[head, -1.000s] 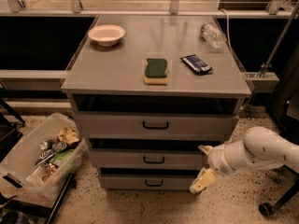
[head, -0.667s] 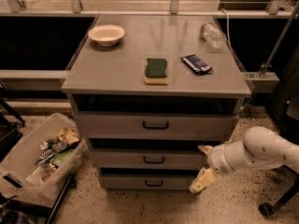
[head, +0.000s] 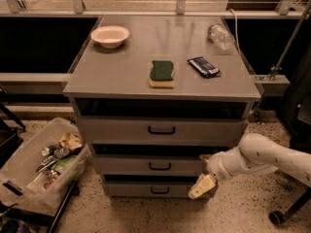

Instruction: Open middle drawer

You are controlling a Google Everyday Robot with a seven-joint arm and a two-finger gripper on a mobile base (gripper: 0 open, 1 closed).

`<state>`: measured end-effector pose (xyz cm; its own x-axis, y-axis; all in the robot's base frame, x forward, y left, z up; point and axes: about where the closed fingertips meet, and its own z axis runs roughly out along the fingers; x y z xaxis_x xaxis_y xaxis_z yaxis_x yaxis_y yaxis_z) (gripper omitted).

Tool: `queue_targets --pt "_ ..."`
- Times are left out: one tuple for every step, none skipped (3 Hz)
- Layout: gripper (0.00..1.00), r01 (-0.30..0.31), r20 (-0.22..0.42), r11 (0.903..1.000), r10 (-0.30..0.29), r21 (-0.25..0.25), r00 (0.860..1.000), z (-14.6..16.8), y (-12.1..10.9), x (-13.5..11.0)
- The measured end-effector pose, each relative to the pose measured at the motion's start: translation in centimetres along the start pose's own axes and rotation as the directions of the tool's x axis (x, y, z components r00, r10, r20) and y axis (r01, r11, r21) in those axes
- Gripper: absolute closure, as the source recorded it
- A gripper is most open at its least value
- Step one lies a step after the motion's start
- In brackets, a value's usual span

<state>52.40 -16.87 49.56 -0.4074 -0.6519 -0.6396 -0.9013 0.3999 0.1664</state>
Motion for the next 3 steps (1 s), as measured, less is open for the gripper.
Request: queue_targets --pt "0.0 0.0 0.0 1.0 0.0 0.0 1.0 0.0 0.0 0.0" --pt "0.0 -0.034 0.002 0.9985 0.034 0.042 0.999 1.4 -0.4 -0.1" --pt "0.0 -0.095 0.008 0.9888 0.095 0.115 0.995 3.9 -1.0 -0.2"
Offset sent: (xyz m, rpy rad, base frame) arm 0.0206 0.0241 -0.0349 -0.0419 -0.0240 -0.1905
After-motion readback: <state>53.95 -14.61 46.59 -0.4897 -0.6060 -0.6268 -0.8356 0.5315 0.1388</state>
